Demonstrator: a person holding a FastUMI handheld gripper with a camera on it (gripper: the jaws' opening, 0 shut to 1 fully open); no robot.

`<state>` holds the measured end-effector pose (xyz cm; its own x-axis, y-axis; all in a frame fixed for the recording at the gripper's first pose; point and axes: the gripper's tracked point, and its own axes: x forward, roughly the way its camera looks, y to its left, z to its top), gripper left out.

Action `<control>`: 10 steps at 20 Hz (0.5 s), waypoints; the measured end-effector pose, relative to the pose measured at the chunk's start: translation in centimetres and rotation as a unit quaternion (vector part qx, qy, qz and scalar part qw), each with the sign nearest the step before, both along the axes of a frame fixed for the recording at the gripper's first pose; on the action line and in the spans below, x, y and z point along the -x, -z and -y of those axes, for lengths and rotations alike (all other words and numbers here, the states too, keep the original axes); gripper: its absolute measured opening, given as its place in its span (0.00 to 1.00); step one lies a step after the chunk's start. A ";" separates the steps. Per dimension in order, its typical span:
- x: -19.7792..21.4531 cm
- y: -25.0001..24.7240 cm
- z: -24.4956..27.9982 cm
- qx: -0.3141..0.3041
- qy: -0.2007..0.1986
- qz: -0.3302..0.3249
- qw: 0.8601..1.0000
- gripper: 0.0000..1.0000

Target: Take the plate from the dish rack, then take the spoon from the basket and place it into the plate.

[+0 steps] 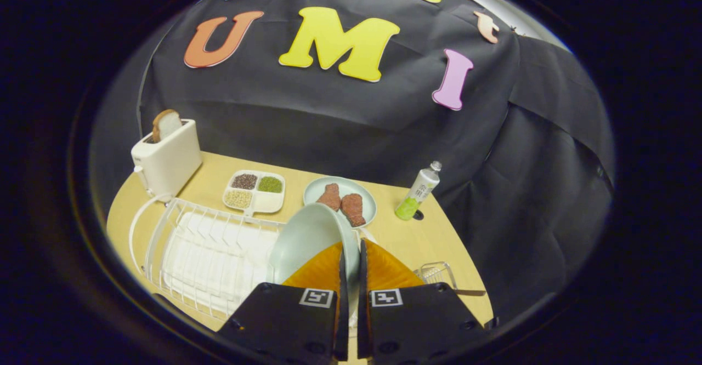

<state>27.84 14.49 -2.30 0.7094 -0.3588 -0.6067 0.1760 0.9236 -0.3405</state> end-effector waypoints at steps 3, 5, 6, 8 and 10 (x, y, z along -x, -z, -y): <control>-0.1 -0.5 -0.2 0.025 -0.006 -0.015 1.000 0.11; -0.1 -0.8 -0.4 0.034 -0.008 -0.020 0.999 0.11; -0.1 -1.0 -0.5 0.037 -0.008 -0.022 0.999 0.11; 0.0 -1.3 -0.7 0.041 -0.006 -0.021 0.999 0.11; 0.0 -2.3 -0.2 0.060 0.000 -0.009 0.998 0.11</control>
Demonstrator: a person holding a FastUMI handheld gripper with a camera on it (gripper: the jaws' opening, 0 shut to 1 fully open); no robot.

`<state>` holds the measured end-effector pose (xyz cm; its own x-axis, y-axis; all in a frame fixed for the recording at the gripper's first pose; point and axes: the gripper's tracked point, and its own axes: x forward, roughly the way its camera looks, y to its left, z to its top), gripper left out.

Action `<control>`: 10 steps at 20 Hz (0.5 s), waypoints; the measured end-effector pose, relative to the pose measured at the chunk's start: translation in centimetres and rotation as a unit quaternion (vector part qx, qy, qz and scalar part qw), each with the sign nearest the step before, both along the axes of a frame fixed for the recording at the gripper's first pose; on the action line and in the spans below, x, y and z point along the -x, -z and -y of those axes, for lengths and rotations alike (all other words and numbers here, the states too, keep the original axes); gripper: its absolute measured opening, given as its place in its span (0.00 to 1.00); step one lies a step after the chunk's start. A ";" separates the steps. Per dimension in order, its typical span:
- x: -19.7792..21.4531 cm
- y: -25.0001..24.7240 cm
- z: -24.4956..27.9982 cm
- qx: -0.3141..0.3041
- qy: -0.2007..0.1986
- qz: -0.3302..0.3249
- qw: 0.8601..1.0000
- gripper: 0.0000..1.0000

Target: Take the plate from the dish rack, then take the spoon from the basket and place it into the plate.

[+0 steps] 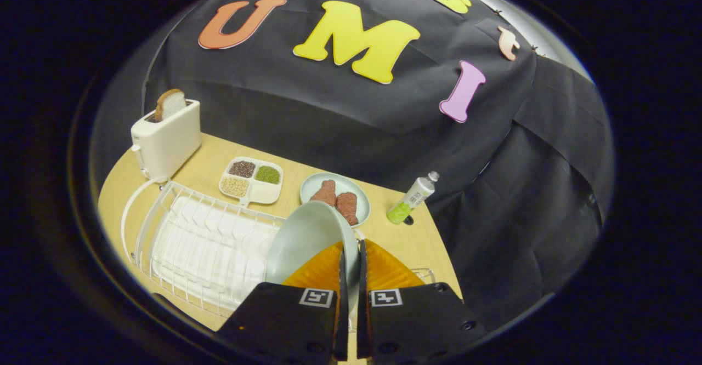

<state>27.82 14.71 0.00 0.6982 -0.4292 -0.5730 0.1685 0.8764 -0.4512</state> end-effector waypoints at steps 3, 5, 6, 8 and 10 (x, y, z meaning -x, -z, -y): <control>0.7 -1.7 -0.1 -0.017 -0.013 0.013 1.000 0.09; 1.7 -2.1 -0.2 -0.043 -0.026 0.017 0.999 0.07; 2.5 -2.2 -0.2 -0.063 -0.033 0.019 0.997 0.06; 4.5 -1.9 -0.4 -0.126 -0.046 0.019 0.991 0.06; 7.2 -1.0 -0.3 -0.199 -0.058 0.009 0.978 0.06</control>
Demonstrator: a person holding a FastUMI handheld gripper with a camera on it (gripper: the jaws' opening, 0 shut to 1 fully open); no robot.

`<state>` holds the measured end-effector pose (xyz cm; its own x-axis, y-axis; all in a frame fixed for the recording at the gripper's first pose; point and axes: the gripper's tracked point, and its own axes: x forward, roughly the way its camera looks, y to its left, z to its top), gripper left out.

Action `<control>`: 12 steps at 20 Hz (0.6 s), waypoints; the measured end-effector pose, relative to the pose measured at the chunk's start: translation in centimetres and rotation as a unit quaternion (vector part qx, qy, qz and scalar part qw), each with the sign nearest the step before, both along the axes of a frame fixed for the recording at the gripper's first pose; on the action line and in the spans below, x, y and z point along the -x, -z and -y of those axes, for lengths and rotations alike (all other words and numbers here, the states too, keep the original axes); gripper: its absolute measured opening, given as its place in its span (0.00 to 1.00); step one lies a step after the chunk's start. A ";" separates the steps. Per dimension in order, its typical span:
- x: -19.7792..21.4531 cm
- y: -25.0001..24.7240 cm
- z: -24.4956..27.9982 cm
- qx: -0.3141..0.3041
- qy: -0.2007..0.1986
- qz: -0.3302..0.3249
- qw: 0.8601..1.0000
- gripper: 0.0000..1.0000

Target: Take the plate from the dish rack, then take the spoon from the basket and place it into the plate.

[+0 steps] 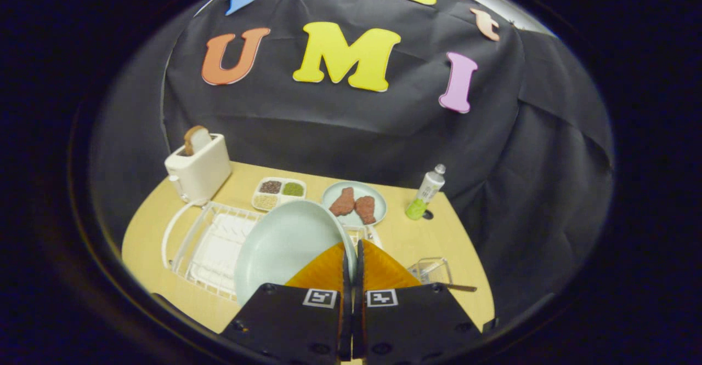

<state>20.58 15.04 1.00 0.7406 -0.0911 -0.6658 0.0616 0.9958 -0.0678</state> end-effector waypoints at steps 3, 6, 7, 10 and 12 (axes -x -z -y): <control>4.5 1.8 0.5 -0.101 -0.010 -0.017 0.995 0.06; 8.3 4.3 2.7 -0.151 -0.002 -0.025 0.988 0.06; 9.4 5.4 3.3 -0.163 0.003 -0.027 0.986 0.06; 12.6 9.5 5.1 -0.204 0.026 -0.045 0.978 0.06; 14.4 12.2 5.5 -0.220 0.030 -0.059 0.973 0.06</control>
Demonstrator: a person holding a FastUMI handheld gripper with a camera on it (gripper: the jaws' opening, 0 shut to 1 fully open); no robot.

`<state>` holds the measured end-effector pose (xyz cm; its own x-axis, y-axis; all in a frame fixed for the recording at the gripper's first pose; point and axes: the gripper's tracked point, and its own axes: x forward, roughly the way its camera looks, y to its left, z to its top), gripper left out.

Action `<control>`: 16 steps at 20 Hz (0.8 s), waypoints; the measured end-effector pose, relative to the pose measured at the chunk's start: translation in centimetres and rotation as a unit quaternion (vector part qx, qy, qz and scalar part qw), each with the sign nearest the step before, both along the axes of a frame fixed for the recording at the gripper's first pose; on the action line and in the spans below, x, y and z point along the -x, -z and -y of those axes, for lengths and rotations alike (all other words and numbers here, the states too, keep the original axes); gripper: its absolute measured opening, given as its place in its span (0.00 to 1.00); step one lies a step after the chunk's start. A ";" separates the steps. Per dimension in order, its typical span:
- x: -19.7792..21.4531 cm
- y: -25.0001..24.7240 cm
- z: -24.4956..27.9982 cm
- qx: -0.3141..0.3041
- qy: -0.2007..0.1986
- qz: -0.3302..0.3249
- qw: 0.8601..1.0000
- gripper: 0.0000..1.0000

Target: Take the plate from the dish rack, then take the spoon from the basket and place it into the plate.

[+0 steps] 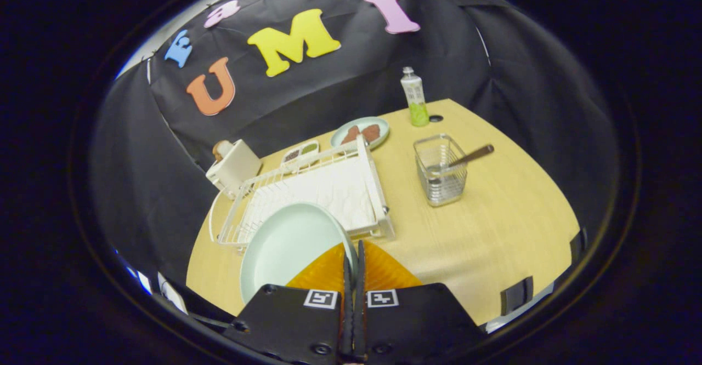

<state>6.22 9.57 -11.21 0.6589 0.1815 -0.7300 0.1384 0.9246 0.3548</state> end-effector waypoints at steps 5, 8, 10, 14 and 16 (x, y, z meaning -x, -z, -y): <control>2.0 6.6 -0.1 -0.026 0.001 -0.036 0.999 0.06; 1.5 8.2 0.1 -0.027 0.001 -0.031 0.999 0.06; 1.2 9.1 0.2 -0.033 0.004 -0.029 0.999 0.06; 1.1 9.6 -0.1 -0.053 -0.006 -0.030 0.998 0.11; 0.9 8.9 0.6 -0.038 -0.005 -0.010 0.999 0.25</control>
